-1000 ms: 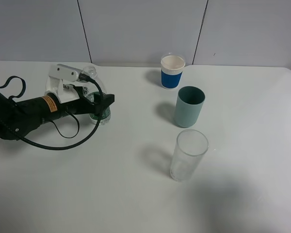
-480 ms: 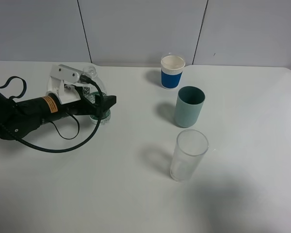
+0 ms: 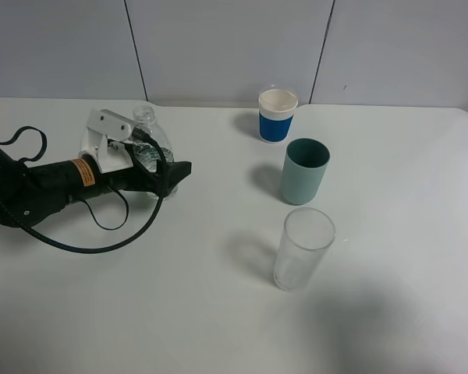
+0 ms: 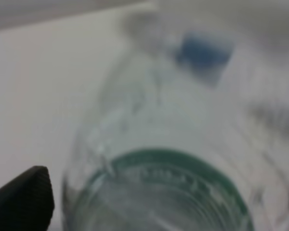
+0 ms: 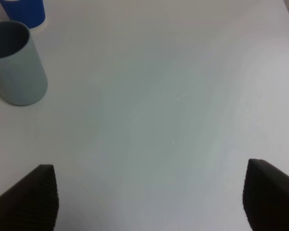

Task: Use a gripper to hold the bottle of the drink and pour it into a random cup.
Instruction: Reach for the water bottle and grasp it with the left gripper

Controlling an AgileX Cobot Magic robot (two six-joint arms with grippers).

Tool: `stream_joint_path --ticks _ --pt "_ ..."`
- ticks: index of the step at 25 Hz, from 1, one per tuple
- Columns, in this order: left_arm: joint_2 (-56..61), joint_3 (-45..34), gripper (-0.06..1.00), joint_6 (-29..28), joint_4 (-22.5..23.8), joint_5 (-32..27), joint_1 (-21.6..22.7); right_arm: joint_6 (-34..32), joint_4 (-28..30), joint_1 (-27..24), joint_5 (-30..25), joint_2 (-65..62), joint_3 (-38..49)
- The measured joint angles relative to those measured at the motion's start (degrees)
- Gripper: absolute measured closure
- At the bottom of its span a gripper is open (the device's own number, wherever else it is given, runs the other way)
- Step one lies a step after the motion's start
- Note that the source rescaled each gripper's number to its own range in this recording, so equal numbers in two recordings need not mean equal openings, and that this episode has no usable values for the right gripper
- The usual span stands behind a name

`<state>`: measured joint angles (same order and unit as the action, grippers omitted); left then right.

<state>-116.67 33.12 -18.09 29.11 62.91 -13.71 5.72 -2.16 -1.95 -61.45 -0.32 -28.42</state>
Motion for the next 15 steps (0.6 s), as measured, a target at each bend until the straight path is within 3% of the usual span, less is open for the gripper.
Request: stream_joint_path --ticks 8,9,11,15 --pt "-0.7 0.0 -0.05 0.0 0.3 0.6 0.0 0.0 0.0 0.0 0.0 0.0 0.0" --pt "-0.7 0.0 -0.01 0.0 0.3 0.7 0.0 0.0 0.0 0.0 0.0 0.0 0.0" --pt "-0.7 0.0 0.19 -0.1 0.3 0.7 0.0 0.0 0.0 0.0 0.0 0.0 0.0" --pt "-0.7 -0.1 0.92 -0.8 0.5 0.6 0.1 0.0 0.0 0.0 0.0 0.0 0.0"
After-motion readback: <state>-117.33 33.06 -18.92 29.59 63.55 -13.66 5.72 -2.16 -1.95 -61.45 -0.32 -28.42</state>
